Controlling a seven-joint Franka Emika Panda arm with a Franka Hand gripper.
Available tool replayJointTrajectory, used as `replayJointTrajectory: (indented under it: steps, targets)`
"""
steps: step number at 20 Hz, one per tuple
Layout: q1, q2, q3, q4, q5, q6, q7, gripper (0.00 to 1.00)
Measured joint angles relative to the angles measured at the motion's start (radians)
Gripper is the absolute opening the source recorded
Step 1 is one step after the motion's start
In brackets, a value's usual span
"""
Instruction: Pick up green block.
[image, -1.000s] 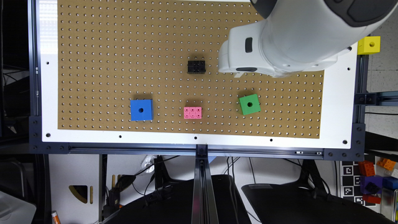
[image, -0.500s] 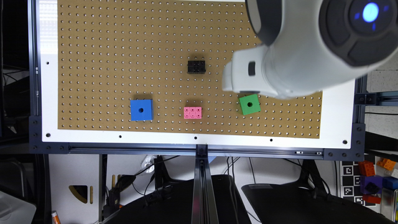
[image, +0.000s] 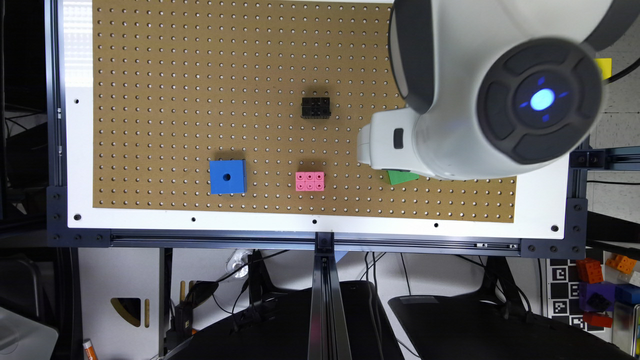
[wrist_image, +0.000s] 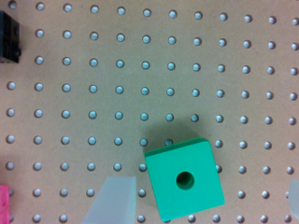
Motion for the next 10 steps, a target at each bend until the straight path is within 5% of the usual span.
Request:
replayJointTrajectory:
  steps: [4, 10]
  targets:
    - [0.000, 0.017, 0.000, 0.001, -0.0016, 0.004, 0.000, 1.00]
    - [0.000, 0.094, -0.002, 0.001, -0.0139, 0.073, 0.001, 1.00]
